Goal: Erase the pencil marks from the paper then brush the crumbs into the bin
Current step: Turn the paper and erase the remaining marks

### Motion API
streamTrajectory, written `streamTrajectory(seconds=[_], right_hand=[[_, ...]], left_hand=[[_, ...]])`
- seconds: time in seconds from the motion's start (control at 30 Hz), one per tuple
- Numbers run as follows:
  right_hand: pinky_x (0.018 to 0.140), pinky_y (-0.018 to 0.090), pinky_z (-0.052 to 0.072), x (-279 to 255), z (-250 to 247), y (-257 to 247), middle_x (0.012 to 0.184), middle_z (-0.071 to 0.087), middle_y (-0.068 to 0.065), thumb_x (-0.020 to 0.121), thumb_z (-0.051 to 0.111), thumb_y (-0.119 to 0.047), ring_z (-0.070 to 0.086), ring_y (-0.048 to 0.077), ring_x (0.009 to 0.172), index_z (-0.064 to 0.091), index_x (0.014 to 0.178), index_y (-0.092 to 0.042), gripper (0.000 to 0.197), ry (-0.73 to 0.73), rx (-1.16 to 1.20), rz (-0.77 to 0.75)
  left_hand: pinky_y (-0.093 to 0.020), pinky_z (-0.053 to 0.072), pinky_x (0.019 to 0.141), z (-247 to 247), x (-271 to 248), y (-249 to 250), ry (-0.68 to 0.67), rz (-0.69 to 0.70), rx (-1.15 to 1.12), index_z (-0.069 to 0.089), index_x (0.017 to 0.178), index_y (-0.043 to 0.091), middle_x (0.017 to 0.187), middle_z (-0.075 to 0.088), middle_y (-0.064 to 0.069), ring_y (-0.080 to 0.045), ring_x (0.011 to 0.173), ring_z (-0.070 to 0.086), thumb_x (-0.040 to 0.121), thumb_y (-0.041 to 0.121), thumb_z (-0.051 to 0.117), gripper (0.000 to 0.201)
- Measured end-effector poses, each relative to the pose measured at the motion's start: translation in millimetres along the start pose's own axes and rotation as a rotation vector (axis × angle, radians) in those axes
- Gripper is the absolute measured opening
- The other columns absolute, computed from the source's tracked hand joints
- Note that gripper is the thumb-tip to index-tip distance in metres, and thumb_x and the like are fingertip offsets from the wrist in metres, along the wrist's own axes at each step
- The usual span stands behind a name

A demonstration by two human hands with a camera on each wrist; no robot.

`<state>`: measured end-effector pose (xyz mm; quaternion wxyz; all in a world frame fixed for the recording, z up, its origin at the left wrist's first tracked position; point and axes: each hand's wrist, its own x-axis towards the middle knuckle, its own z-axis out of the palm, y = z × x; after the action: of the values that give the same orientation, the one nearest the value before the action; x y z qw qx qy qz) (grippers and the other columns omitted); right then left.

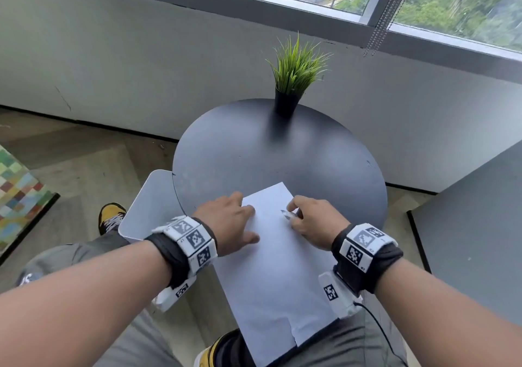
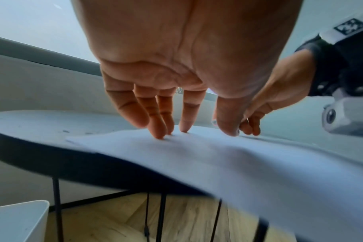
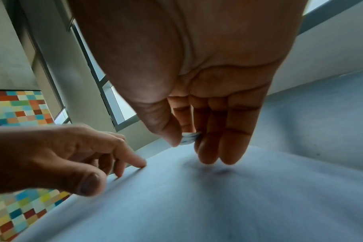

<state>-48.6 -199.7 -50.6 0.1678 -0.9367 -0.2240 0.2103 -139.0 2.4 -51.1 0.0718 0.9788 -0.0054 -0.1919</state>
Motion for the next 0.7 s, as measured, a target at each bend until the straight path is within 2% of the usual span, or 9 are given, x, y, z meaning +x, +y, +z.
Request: streamTrajectory(seconds=[0.07, 0.17, 0.27, 0.37, 0.4, 0.47, 0.53, 0.63, 0.7], right_hand=[[0.084, 0.036, 0.052, 7, -1, 1, 0.100, 0.064, -0.003, 0.093, 0.053, -0.047, 0.060, 0.020, 0.091, 0.059, 0.102, -0.029, 0.021, -0.017, -0.060, -0.005], [0.089, 0.035, 0.045, 7, 1, -1, 0.098, 0.052, -0.005, 0.094, 0.054, -0.050, 0.051, 0.018, 0.098, 0.060, 0.105, -0.033, 0.022, -0.091, -0.153, -0.104], [0.085, 0.032, 0.044, 9, -2, -2, 0.094, 0.048, -0.008, 0.094, 0.053, -0.052, 0.049, 0.014, 0.092, 0.059, 0.105, -0.035, 0.020, -0.138, -0.203, -0.210], [0.079, 0.028, 0.041, 18, -8, -1, 0.094, 0.049, -0.010, 0.087, 0.043, -0.057, 0.049, 0.013, 0.088, 0.059, 0.108, -0.036, 0.033, -0.213, -0.224, -0.294], [0.078, 0.026, 0.039, 22, -11, -2, 0.094, 0.051, -0.010, 0.085, 0.043, -0.056, 0.048, 0.012, 0.086, 0.059, 0.110, -0.035, 0.036, -0.240, -0.224, -0.312], [0.071, 0.024, 0.038, 32, -19, -4, 0.089, 0.054, -0.010, 0.090, 0.052, -0.051, 0.048, 0.012, 0.081, 0.060, 0.112, -0.030, 0.032, -0.242, -0.197, -0.311], [0.067, 0.023, 0.038, 47, -25, -2, 0.081, 0.055, -0.012, 0.091, 0.059, -0.052, 0.051, 0.014, 0.076, 0.060, 0.107, -0.028, 0.030, -0.158, -0.145, -0.282], [0.069, 0.028, 0.043, 72, -27, 3, 0.079, 0.059, -0.013, 0.089, 0.057, -0.057, 0.055, 0.014, 0.076, 0.059, 0.099, -0.027, 0.032, -0.046, -0.131, -0.215], [0.071, 0.032, 0.049, 83, -25, 7, 0.083, 0.062, -0.006, 0.090, 0.052, -0.057, 0.058, 0.019, 0.079, 0.055, 0.095, -0.028, 0.030, -0.041, -0.175, -0.168]], left_hand=[[-0.042, 0.047, 0.098, -13, 11, -8, -0.018, 0.028, -0.015, 0.045, 0.143, 0.036, 0.133, 0.044, 0.001, -0.024, 0.127, 0.046, 0.091, 0.065, 0.054, 0.061], [-0.044, 0.041, 0.106, -30, 36, -24, -0.016, 0.081, 0.057, 0.034, 0.150, 0.044, 0.148, 0.037, 0.001, -0.024, 0.136, 0.038, 0.084, 0.068, 0.063, 0.076], [-0.052, 0.025, 0.118, -37, 60, -38, -0.057, 0.091, 0.109, 0.024, 0.152, 0.052, 0.164, 0.016, -0.001, -0.027, 0.151, 0.016, 0.074, 0.074, 0.069, 0.093], [-0.062, 0.012, 0.120, -35, 77, -46, -0.122, 0.133, 0.154, 0.009, 0.152, 0.060, 0.169, -0.006, -0.001, -0.028, 0.155, -0.004, 0.067, 0.082, 0.068, 0.105], [-0.063, 0.011, 0.119, -34, 81, -47, -0.133, 0.153, 0.170, 0.006, 0.151, 0.062, 0.169, -0.010, -0.001, -0.029, 0.155, -0.006, 0.065, 0.085, 0.066, 0.107], [-0.065, 0.010, 0.118, -34, 88, -48, -0.136, 0.188, 0.188, 0.002, 0.149, 0.064, 0.169, -0.013, -0.002, -0.029, 0.155, -0.008, 0.063, 0.090, 0.062, 0.108], [-0.066, 0.011, 0.117, -34, 93, -45, -0.128, 0.208, 0.188, 0.001, 0.149, 0.065, 0.169, -0.014, -0.001, -0.030, 0.154, -0.009, 0.060, 0.093, 0.059, 0.109], [-0.071, 0.014, 0.112, -32, 101, -40, -0.114, 0.217, 0.204, -0.001, 0.147, 0.065, 0.168, -0.014, -0.001, -0.033, 0.153, -0.009, 0.052, 0.097, 0.059, 0.117], [-0.076, 0.018, 0.108, -31, 103, -37, -0.116, 0.219, 0.231, -0.004, 0.146, 0.065, 0.167, -0.014, -0.001, -0.035, 0.152, -0.008, 0.048, 0.097, 0.061, 0.122]])
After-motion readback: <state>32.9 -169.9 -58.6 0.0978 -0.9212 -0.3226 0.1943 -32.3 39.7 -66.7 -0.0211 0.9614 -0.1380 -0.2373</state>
